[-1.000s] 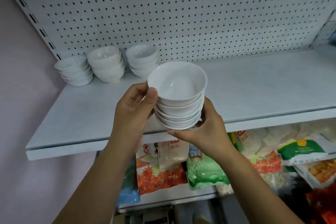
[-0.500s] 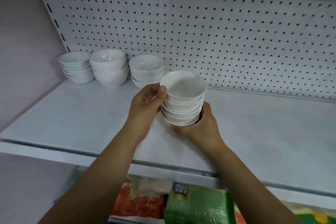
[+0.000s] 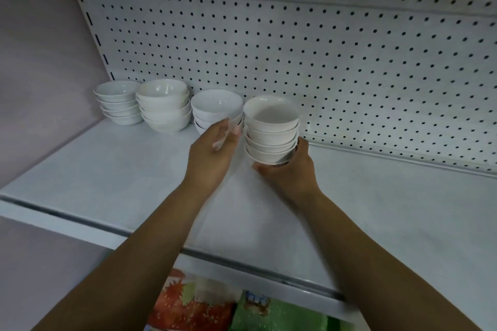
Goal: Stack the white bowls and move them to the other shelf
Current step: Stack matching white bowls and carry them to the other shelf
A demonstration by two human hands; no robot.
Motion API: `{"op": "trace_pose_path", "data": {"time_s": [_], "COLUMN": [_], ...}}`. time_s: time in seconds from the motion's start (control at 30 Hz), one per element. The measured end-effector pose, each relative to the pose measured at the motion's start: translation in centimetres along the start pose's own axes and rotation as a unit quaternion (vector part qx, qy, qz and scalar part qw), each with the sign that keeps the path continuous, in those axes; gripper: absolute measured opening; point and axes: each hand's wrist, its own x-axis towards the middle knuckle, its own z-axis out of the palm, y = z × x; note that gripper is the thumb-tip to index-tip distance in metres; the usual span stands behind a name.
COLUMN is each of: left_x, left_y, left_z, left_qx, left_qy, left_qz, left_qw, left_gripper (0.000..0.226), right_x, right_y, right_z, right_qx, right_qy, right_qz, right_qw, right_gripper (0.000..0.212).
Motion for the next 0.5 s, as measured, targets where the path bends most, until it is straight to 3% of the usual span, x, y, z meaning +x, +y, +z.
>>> {"op": "trace_pose_path", "data": {"time_s": [0.1, 0.23, 0.5], "left_x": [-0.8, -2.0, -2.6], "left_y": [-2.0, -4.8, -7.5], "left_z": [-1.6, -3.5, -4.0], "left_qx": [0.213, 0.434, 0.446], "left_qy": [0.006, -0.054, -0.026], "left_qz": [0.036, 0.012, 0.027], "left_qw": [0.976, 0.899, 0.894], "left_gripper": [0.054, 0.076, 0.071], "right_x": [1.7, 3.5, 4.6], "right_y": [-0.1, 0.1, -0.3], "right_z": [0.4, 1.8, 4.7], "right_qx": [0.004, 0.021, 0.03], "right_qy": [0.011, 0.042, 0.091], "right_qz": [0.012, 0.034, 0.046], "right_qw": [1.0, 0.998, 0.994], "right_gripper": [0.087, 0.094, 0.094]}}
